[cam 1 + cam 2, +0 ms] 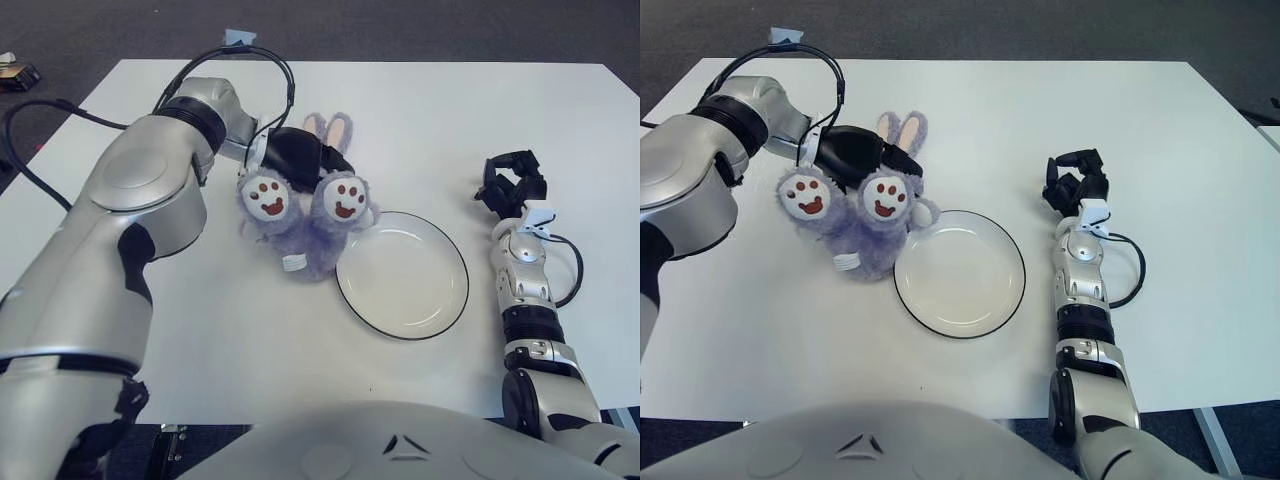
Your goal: Put the doll into the plate.
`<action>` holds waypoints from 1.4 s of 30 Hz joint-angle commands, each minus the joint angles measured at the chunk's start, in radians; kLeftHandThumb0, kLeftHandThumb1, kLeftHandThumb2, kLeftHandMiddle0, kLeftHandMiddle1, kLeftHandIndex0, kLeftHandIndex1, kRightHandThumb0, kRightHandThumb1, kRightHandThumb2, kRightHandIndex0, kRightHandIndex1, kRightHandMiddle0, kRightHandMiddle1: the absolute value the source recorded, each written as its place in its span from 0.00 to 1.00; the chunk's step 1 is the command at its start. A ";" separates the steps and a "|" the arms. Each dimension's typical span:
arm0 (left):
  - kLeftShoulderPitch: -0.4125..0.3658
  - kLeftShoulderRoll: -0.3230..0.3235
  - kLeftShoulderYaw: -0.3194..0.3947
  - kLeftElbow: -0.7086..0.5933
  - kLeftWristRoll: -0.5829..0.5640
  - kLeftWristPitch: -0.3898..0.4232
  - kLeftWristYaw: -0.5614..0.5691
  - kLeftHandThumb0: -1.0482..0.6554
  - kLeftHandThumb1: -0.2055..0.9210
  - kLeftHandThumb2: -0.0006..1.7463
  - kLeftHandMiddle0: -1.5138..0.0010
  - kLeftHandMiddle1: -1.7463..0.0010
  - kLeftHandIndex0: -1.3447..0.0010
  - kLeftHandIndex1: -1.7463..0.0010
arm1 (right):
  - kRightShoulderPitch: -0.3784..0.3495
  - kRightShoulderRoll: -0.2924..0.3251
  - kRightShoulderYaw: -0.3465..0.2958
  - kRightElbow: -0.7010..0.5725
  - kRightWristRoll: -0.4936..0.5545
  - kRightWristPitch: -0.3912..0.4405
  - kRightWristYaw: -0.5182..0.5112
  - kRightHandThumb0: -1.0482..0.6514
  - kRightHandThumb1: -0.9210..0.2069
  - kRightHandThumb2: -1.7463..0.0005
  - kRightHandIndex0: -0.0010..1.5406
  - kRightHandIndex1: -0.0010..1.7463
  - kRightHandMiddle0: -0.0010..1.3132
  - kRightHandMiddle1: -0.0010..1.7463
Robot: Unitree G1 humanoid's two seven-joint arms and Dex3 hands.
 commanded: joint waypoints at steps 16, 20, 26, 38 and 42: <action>0.143 -0.028 0.220 0.088 -0.277 0.021 -0.797 0.32 1.00 0.02 0.49 0.90 0.50 0.93 | 0.103 0.063 -0.003 0.023 0.029 0.034 0.013 0.39 0.18 0.55 0.54 1.00 0.25 1.00; 0.174 0.001 0.268 0.054 -0.343 -0.012 -0.783 0.37 1.00 0.06 0.55 0.55 0.51 0.58 | 0.104 0.064 -0.004 0.018 0.029 0.038 0.015 0.39 0.18 0.55 0.54 1.00 0.25 1.00; 0.244 0.024 0.417 0.062 -0.530 -0.042 -0.950 0.38 0.80 0.33 0.54 0.07 0.55 0.21 | 0.106 0.067 -0.008 0.010 0.030 0.045 0.018 0.40 0.18 0.55 0.53 1.00 0.25 1.00; 0.325 0.012 0.592 0.038 -0.776 0.030 -1.325 0.37 0.64 0.60 0.45 0.00 0.65 0.00 | 0.106 0.068 -0.012 0.010 0.029 0.048 0.021 0.40 0.18 0.55 0.53 1.00 0.25 1.00; 0.339 0.010 0.633 0.020 -0.832 0.055 -1.417 0.37 0.63 0.61 0.45 0.00 0.65 0.00 | 0.107 0.068 -0.012 0.009 0.029 0.048 0.022 0.40 0.18 0.55 0.53 1.00 0.25 1.00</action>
